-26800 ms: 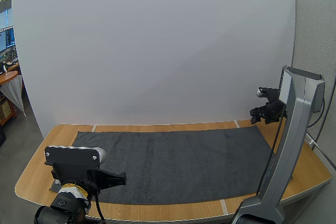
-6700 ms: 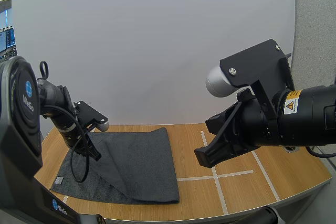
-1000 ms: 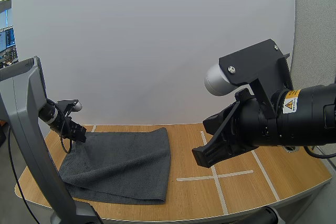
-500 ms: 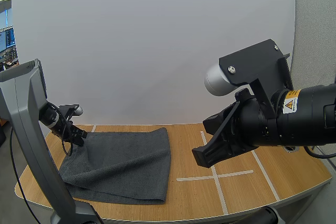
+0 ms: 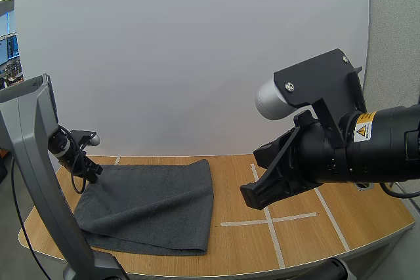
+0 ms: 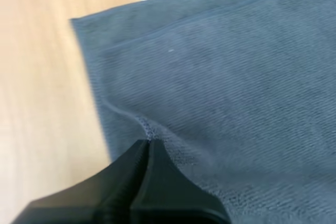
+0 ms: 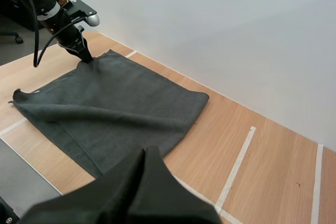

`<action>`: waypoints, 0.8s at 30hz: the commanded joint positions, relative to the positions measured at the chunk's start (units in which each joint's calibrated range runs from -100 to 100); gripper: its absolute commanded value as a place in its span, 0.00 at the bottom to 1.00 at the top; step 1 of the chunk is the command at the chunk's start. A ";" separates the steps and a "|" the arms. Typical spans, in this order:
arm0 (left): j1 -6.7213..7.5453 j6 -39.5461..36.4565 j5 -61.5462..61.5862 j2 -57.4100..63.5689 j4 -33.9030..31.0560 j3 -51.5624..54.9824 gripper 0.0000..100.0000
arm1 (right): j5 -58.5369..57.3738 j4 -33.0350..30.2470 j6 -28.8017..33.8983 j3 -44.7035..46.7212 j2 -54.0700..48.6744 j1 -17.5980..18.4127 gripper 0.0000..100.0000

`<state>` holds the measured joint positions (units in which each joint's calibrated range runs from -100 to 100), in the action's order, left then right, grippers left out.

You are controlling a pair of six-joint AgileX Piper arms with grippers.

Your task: Fold the towel

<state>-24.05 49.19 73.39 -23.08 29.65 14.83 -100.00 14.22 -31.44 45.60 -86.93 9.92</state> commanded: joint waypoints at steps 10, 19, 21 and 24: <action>-0.46 -0.23 -5.57 0.14 -0.31 -0.68 0.00 | 0.00 -0.15 0.15 -0.03 0.03 -0.14 0.00; -0.39 -0.23 -5.49 0.14 2.39 -0.68 0.00 | 0.00 0.20 0.15 -0.03 0.03 -0.14 0.00; -0.39 -0.23 -4.16 0.14 2.93 -0.68 0.00 | 0.00 0.46 0.15 -0.03 0.03 -0.14 0.00; -0.39 -0.34 -2.58 0.14 3.91 -0.68 0.00 | 0.00 0.57 0.15 -0.03 0.03 -0.14 0.00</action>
<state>-24.38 48.82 68.11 -23.08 30.88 14.70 -100.00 14.33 -31.44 45.60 -86.93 9.92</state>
